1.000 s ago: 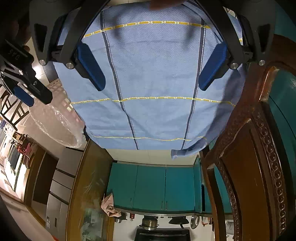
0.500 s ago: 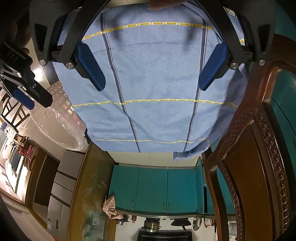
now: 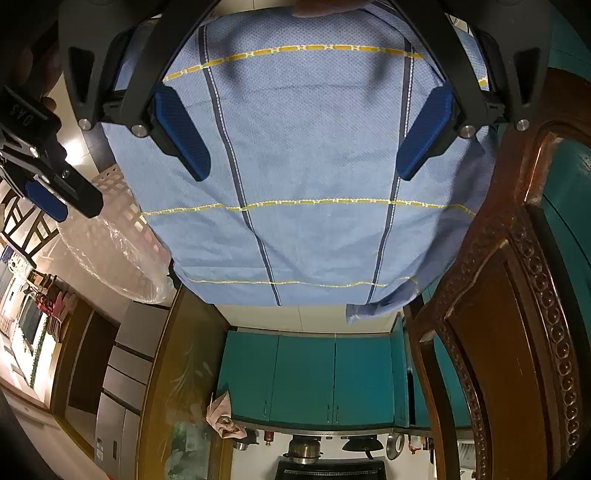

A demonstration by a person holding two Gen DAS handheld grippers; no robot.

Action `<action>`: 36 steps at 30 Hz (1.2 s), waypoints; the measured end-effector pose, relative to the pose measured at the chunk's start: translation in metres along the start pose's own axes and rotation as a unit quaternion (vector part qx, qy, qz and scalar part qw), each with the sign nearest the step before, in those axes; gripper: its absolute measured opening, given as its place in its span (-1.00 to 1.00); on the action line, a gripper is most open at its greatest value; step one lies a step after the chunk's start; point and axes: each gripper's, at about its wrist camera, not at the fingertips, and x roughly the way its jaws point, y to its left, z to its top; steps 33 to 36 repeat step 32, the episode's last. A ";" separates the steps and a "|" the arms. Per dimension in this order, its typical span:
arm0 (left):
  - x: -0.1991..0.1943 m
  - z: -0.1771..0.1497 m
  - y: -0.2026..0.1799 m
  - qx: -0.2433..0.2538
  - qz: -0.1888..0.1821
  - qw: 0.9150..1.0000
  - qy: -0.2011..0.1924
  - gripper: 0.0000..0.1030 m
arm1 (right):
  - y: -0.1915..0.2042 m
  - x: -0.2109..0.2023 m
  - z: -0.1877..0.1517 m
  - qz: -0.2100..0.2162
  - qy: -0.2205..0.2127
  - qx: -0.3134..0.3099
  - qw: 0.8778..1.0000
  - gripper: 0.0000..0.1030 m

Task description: Collect trash

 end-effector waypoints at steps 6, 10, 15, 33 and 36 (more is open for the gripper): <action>0.001 -0.001 0.001 -0.004 -0.001 1.000 0.001 0.94 | 0.000 0.000 0.001 0.000 -0.001 0.000 1.000 0.83; 0.001 -0.001 0.000 -0.004 -0.003 1.000 0.003 0.94 | 0.000 -0.001 0.000 0.001 0.000 -0.001 1.000 0.83; 0.002 -0.001 -0.001 -0.002 -0.005 1.000 0.003 0.94 | 0.002 -0.001 0.001 0.001 0.000 -0.001 1.000 0.83; 0.006 -0.002 0.008 -0.020 0.013 0.999 0.023 0.94 | 0.003 0.002 -0.001 0.006 0.006 -0.006 1.000 0.83; 0.006 -0.002 0.008 -0.020 0.013 0.999 0.023 0.94 | 0.003 0.002 -0.001 0.006 0.006 -0.006 1.000 0.83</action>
